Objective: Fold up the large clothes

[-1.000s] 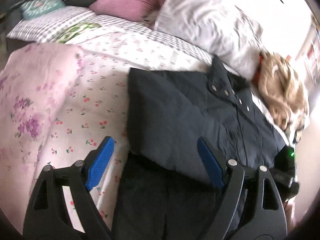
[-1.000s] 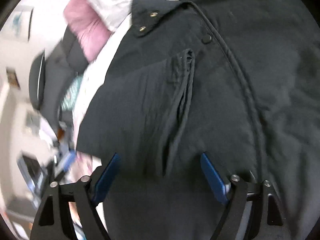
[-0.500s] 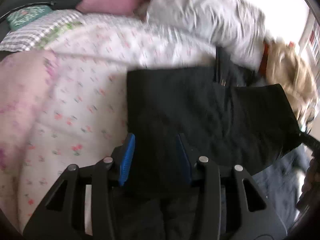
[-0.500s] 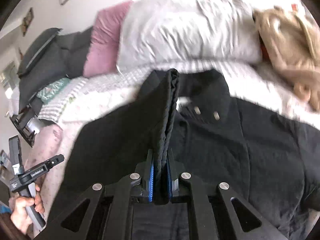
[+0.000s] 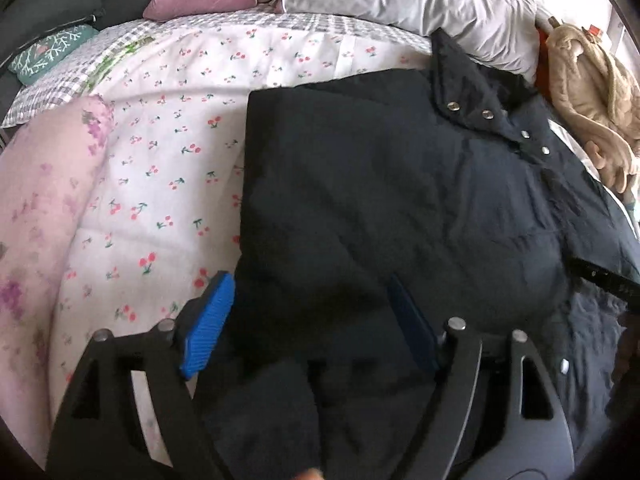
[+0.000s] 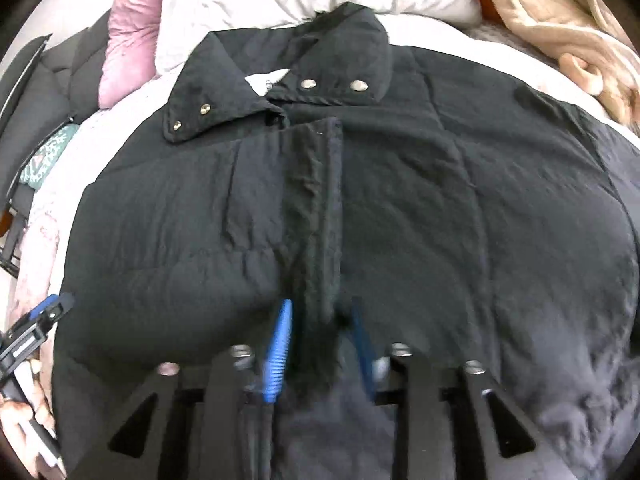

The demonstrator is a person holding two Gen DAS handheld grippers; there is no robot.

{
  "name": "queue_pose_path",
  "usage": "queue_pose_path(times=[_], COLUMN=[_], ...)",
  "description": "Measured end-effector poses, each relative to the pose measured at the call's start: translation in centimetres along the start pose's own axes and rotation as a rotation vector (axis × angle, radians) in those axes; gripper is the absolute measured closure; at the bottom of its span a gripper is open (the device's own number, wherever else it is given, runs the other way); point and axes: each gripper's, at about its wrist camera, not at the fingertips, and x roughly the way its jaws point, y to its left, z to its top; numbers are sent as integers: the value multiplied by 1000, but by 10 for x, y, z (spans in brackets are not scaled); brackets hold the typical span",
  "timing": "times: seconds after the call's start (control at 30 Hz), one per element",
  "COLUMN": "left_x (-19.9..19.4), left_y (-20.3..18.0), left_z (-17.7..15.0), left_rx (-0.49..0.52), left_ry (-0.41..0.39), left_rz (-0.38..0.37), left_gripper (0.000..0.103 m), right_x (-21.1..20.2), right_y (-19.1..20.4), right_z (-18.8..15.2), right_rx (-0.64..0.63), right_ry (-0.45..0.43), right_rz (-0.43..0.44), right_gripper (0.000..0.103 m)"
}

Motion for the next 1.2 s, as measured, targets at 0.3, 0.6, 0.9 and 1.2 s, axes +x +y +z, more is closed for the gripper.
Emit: queue_pose_path(times=[0.3, 0.6, 0.9, 1.2], left_x=[-94, -155, -144, -132], left_y=[-29, -59, -79, -89], left_z=[-23, -60, -74, -67], left_rx=[47, 103, 67, 112], left_ry=[-60, -122, -118, -118], left_rz=[23, -10, -30, 25], left_gripper=[2, 1, 1, 1], right_x=[-102, -165, -191, -200], right_y=[-79, -192, -329, -422], right_z=[-26, -67, -111, -131], right_rx=[172, 355, 611, 895], right_ry=[-98, -109, -132, -249], right_rz=[-43, -117, -235, -228], right_gripper=[24, 22, 22, 22])
